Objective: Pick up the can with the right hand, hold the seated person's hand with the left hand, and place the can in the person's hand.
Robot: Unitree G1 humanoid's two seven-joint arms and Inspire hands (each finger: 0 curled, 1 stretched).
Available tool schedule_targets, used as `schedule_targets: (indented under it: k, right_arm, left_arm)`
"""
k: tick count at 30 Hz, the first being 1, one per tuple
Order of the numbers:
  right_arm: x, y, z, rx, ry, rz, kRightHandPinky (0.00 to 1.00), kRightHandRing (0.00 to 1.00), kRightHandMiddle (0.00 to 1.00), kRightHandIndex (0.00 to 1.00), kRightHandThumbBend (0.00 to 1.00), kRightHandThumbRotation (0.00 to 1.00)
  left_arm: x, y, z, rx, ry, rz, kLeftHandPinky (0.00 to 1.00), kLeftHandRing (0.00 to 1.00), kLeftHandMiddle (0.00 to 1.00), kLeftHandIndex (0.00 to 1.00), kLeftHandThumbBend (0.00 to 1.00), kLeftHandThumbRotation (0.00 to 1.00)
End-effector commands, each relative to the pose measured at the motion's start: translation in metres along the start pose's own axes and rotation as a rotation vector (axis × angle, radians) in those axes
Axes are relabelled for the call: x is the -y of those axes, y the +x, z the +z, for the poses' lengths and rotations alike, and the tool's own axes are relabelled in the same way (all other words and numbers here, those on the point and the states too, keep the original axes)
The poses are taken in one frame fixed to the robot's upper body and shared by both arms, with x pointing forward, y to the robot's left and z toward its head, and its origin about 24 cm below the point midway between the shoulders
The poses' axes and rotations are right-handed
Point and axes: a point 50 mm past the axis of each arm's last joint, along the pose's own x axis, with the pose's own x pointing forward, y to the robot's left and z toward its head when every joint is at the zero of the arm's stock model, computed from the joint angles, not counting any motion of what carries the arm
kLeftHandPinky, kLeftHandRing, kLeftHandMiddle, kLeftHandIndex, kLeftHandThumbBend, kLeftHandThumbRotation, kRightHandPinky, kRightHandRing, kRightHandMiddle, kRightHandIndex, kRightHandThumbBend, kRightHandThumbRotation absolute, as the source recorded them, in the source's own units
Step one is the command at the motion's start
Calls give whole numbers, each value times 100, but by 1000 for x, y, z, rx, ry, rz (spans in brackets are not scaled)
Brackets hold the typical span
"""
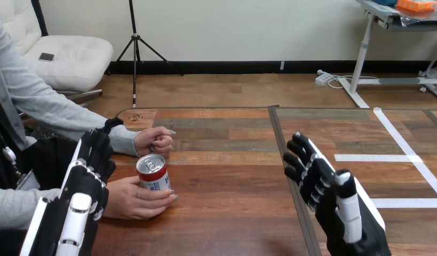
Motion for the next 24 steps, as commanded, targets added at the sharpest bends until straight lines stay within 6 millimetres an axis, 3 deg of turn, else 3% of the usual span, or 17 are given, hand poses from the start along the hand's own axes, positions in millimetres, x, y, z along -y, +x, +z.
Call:
schedule_targets:
  k: [1,24]
  right_arm:
    - [-4,11,24,122,-11,35,100,99,99,99,89,100]
    - [-5,8,28,144,25,18,97,96,98,98,87,100]
  left_arm:
    - [8,13,15,110,3,-36,100,100,100,100,35,91]
    - [4,16,13,99,13,-33,100,100,100,100,35,90]
